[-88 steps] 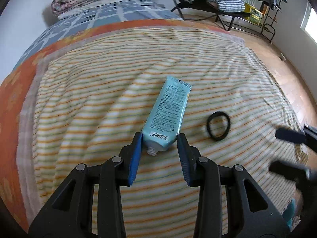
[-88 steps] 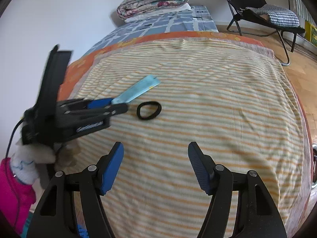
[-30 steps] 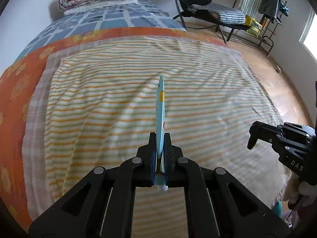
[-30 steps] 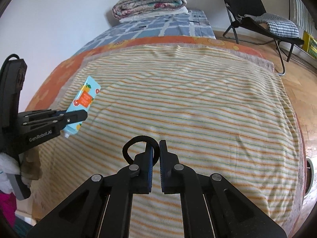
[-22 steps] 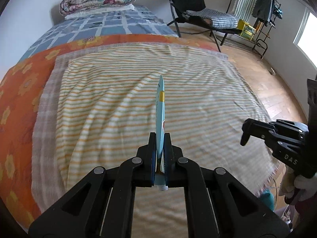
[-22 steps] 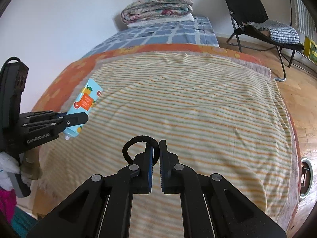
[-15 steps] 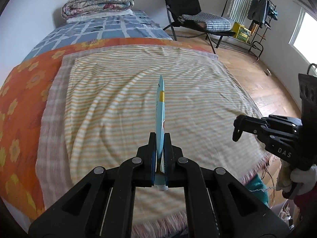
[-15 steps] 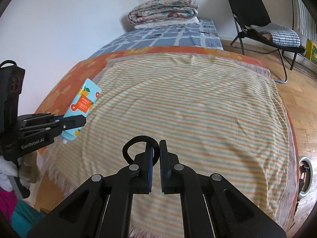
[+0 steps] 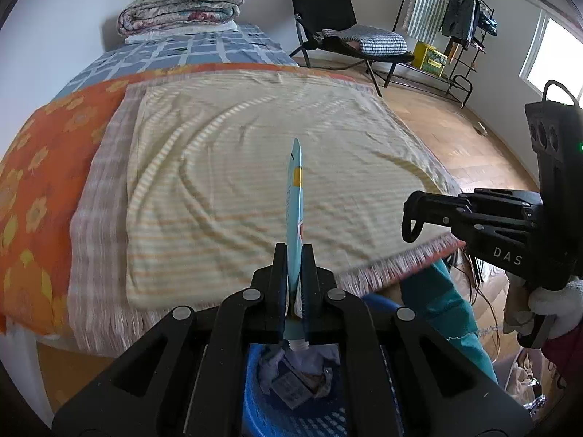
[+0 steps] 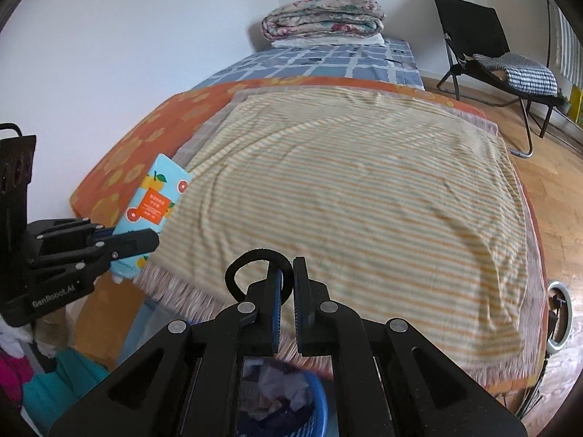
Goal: Collect trash
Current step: 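Carry the tube and hair tie over the blue basket, then open both grippers to drop the tube and hair tie into the basket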
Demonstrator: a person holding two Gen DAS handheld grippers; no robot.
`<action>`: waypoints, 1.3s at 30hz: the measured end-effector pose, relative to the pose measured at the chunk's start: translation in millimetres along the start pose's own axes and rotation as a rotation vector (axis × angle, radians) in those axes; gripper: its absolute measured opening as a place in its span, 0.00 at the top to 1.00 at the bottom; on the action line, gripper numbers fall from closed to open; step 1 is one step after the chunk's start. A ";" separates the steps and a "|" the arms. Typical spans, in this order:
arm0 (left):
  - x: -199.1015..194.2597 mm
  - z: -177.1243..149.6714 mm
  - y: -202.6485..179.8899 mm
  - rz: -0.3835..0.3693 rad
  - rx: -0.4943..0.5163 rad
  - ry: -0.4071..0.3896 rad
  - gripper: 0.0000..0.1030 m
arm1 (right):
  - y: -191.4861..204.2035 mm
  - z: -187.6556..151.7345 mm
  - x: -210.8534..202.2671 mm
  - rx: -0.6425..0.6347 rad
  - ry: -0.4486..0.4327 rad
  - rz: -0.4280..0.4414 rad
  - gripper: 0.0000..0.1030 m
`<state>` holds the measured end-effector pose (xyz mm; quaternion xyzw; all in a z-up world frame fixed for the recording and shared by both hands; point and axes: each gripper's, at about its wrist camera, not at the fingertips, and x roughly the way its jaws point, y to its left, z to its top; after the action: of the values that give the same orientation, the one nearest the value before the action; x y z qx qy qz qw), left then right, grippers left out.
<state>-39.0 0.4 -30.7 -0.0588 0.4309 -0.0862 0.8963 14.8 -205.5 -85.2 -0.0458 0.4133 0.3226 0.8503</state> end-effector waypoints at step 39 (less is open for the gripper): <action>8.2 -92.8 -28.4 -0.006 0.063 0.148 0.96 | 21.3 -106.1 4.2 0.087 0.176 0.026 0.96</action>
<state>-109.5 -31.9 -89.6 -0.0253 0.4927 -0.1064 0.8633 -67.3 -223.2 -153.7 -0.0315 0.5004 0.3101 0.8077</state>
